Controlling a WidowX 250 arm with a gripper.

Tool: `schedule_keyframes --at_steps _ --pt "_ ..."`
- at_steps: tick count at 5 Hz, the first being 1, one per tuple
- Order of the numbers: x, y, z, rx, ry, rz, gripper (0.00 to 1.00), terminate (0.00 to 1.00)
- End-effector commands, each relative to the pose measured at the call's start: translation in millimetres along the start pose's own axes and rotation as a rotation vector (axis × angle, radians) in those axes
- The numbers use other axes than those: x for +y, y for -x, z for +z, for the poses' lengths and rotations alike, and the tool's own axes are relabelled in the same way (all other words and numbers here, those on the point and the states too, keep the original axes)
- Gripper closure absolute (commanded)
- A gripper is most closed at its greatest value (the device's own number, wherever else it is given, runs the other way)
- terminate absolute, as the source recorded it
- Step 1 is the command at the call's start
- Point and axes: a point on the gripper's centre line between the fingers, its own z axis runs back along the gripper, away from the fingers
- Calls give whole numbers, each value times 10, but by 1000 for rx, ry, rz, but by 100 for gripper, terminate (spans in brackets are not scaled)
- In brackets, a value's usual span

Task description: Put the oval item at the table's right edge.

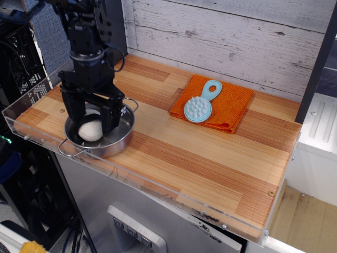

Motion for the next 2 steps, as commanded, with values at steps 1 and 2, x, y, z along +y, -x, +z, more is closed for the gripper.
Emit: schedule_keyframes --at_steps 1,2 --pt "119 17 -23 25 1 30 0 0" --pt "97 -3 -103 61 6 18 0 0"
